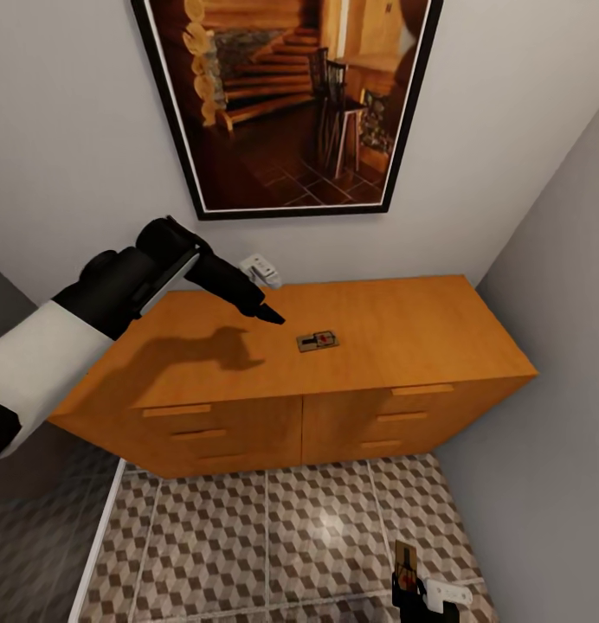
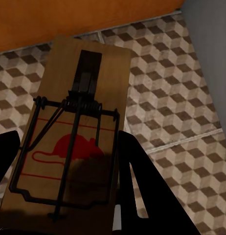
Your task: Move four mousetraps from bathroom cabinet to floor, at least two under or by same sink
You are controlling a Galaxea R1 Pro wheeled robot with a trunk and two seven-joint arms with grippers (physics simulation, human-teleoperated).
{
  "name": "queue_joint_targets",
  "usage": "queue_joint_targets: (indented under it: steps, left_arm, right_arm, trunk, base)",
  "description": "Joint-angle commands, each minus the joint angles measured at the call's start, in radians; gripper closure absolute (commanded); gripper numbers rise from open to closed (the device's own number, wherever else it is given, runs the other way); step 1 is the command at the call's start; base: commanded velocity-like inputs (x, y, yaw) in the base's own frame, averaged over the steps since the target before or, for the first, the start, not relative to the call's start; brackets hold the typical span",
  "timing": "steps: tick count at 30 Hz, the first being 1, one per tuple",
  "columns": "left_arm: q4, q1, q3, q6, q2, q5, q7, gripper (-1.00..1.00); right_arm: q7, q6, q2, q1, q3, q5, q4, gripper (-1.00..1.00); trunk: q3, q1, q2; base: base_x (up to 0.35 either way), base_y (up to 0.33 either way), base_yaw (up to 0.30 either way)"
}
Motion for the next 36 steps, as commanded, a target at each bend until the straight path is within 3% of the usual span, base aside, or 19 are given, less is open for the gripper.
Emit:
queue_joint_targets:
  steps: [1,3,5,12,16,22,30,36]
  left_arm:
    - [-0.001,-0.001,-0.003,0.006,-0.001,0.007,0.003,-1.0]
    - [0.0,-0.001,-0.003,0.005,-0.01,0.007,0.003,-1.0]
    - [0.026,-0.001,-0.003,0.002,-0.04,0.007,0.005,-1.0]
    - [0.135,-0.001,0.0,-0.002,-0.101,0.005,0.007,-1.0]
    - [0.165,-0.001,0.0,-0.004,-0.128,-0.02,0.009,-1.0]
    - [0.229,-0.001,0.005,-0.004,-0.135,-0.082,0.015,-1.0]
    - [0.254,-0.001,0.011,-0.005,-0.126,-0.096,0.015,-1.0]
    - [0.251,-0.001,0.049,-0.006,-0.117,-0.097,0.018,-1.0]
  right_arm:
    - [-0.007,-0.002,0.0,-0.001,0.009,-0.003,0.001,1.0]
    - [-0.007,-0.002,0.0,-0.001,0.009,-0.003,0.001,1.0]
    - [-0.007,-0.002,0.001,-0.001,0.009,-0.003,0.001,1.0]
    - [-0.007,-0.002,0.001,-0.001,0.009,-0.003,0.001,1.0]
    - [-0.007,-0.002,0.001,-0.001,0.009,-0.003,0.001,1.0]
    - [-0.007,-0.002,0.001,-0.001,0.009,-0.003,0.001,1.0]
    - [-0.007,-0.002,0.001,-0.001,0.009,-0.003,0.001,1.0]
    - [-0.007,-0.002,0.001,-0.001,0.009,-0.003,0.001,1.0]
  trunk:
    - [-0.002,0.001,-0.002]
    - [-0.004,0.001,-0.002]
    - [-0.004,0.001,-0.002]
    - [-0.004,0.001,-0.002]
    - [-0.004,0.001,-0.002]
    - [-0.004,0.001,-0.002]
    - [-0.004,0.001,-0.002]
    - [-0.004,0.001,-0.002]
  base:
    - [0.0,0.0,0.0]
    - [0.0,0.0,0.0]
    - [0.0,0.0,0.0]
    - [0.0,0.0,0.0]
    - [0.0,0.0,0.0]
    - [0.0,0.0,0.0]
    - [0.0,0.0,0.0]
    - [0.0,0.0,0.0]
